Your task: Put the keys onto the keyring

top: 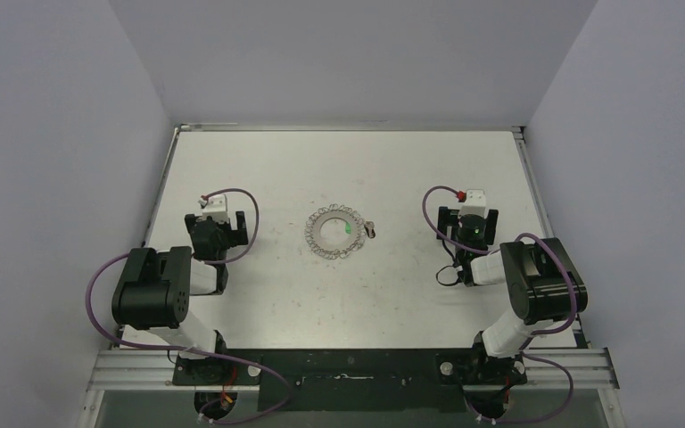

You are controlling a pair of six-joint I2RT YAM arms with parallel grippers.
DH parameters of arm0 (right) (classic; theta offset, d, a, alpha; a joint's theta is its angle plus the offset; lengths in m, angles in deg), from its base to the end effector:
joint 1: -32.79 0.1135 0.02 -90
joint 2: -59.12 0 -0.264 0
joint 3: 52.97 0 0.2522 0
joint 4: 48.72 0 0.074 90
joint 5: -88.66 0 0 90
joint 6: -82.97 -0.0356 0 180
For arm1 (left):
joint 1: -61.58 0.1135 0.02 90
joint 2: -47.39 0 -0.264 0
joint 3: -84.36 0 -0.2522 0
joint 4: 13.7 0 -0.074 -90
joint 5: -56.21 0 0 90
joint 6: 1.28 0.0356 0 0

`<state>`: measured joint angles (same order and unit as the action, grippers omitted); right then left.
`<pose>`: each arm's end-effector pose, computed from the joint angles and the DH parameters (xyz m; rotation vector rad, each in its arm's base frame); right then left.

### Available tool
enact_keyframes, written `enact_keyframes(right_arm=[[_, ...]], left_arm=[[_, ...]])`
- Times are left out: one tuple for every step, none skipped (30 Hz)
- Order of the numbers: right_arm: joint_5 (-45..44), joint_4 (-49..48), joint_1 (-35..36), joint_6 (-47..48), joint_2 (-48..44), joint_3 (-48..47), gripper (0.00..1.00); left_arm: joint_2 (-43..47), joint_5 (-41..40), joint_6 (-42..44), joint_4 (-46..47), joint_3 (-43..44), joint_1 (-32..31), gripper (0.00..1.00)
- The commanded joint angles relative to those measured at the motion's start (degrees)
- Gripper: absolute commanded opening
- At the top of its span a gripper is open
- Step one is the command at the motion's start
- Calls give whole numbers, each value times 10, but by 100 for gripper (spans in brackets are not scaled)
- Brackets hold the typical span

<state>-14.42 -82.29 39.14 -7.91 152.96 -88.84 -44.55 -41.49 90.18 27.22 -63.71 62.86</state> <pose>0.2696 0.0219 0.1182 0.0517 1.9872 -0.1463 0.2581 0.0105 0.1232 -0.0882 1.9020 0.1603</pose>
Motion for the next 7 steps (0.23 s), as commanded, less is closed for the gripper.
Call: enact_keyframes(right_arm=[[2, -36, -3, -6, -8, -14, 100], [2, -36, -3, -6, -8, -14, 100], [2, -36, -3, -6, -8, -14, 100], [2, -36, -3, -6, -9, -14, 100], [2, -36, -3, -6, -8, -14, 100], [2, -36, -3, -6, -8, -14, 100], [2, -36, -3, -6, -8, -14, 100]], left_arm=[[-4, 0, -8, 13, 21, 4, 97], [-4, 2, -9, 10, 22, 4, 97], [-4, 6, -9, 8, 23, 6, 97], [-5, 8, -10, 6, 24, 9, 97], [-4, 10, -11, 5, 25, 9, 97], [-3, 10, -10, 5, 24, 9, 97], [-3, 10, -11, 5, 24, 9, 97]])
